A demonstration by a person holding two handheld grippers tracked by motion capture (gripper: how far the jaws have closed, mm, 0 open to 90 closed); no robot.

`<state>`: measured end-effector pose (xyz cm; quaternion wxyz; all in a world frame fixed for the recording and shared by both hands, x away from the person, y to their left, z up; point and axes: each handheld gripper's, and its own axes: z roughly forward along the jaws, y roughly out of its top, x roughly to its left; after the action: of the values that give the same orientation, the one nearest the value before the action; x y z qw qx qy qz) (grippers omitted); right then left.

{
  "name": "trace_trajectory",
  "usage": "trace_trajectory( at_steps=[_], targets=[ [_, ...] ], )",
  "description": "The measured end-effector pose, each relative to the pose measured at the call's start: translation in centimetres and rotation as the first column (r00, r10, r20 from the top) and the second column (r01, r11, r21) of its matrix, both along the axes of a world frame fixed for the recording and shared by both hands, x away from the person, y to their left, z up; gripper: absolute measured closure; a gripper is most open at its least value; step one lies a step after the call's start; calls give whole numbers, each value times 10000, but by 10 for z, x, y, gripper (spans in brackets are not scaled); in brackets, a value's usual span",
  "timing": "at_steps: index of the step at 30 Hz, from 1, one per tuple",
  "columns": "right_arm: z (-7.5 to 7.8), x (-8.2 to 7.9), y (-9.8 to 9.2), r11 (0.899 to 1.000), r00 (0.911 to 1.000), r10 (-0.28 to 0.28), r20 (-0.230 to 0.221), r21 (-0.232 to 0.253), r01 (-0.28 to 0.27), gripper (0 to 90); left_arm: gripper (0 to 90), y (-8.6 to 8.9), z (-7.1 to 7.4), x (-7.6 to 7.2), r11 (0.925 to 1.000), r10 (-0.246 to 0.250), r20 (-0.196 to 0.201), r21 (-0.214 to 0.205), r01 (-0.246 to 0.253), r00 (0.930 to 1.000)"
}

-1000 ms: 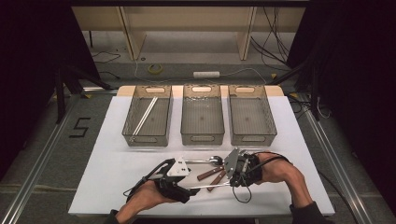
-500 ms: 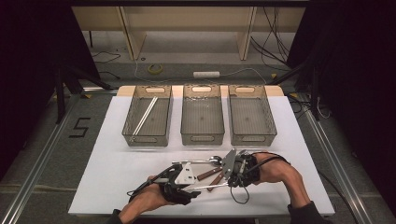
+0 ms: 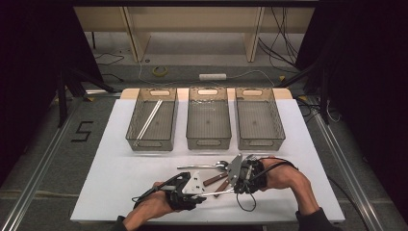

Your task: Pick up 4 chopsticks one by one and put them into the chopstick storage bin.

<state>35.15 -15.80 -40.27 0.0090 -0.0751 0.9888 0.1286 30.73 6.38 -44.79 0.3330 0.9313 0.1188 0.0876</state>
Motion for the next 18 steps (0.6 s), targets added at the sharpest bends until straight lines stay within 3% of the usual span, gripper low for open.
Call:
trace_trajectory(
  at_steps=[10, 18],
  targets=[
    [1, -2, 2, 9999, 9999, 99, 50, 34, -100, 860, 822, -2, 2, -3, 9993, -334, 2, 188, 334, 9994],
    [-1, -3, 3, 9996, 9996, 289, 22, -45, -289, 860, 852, -4, 1, -7, 9969, -653, -75, 445, 656, 9978]
  ],
)
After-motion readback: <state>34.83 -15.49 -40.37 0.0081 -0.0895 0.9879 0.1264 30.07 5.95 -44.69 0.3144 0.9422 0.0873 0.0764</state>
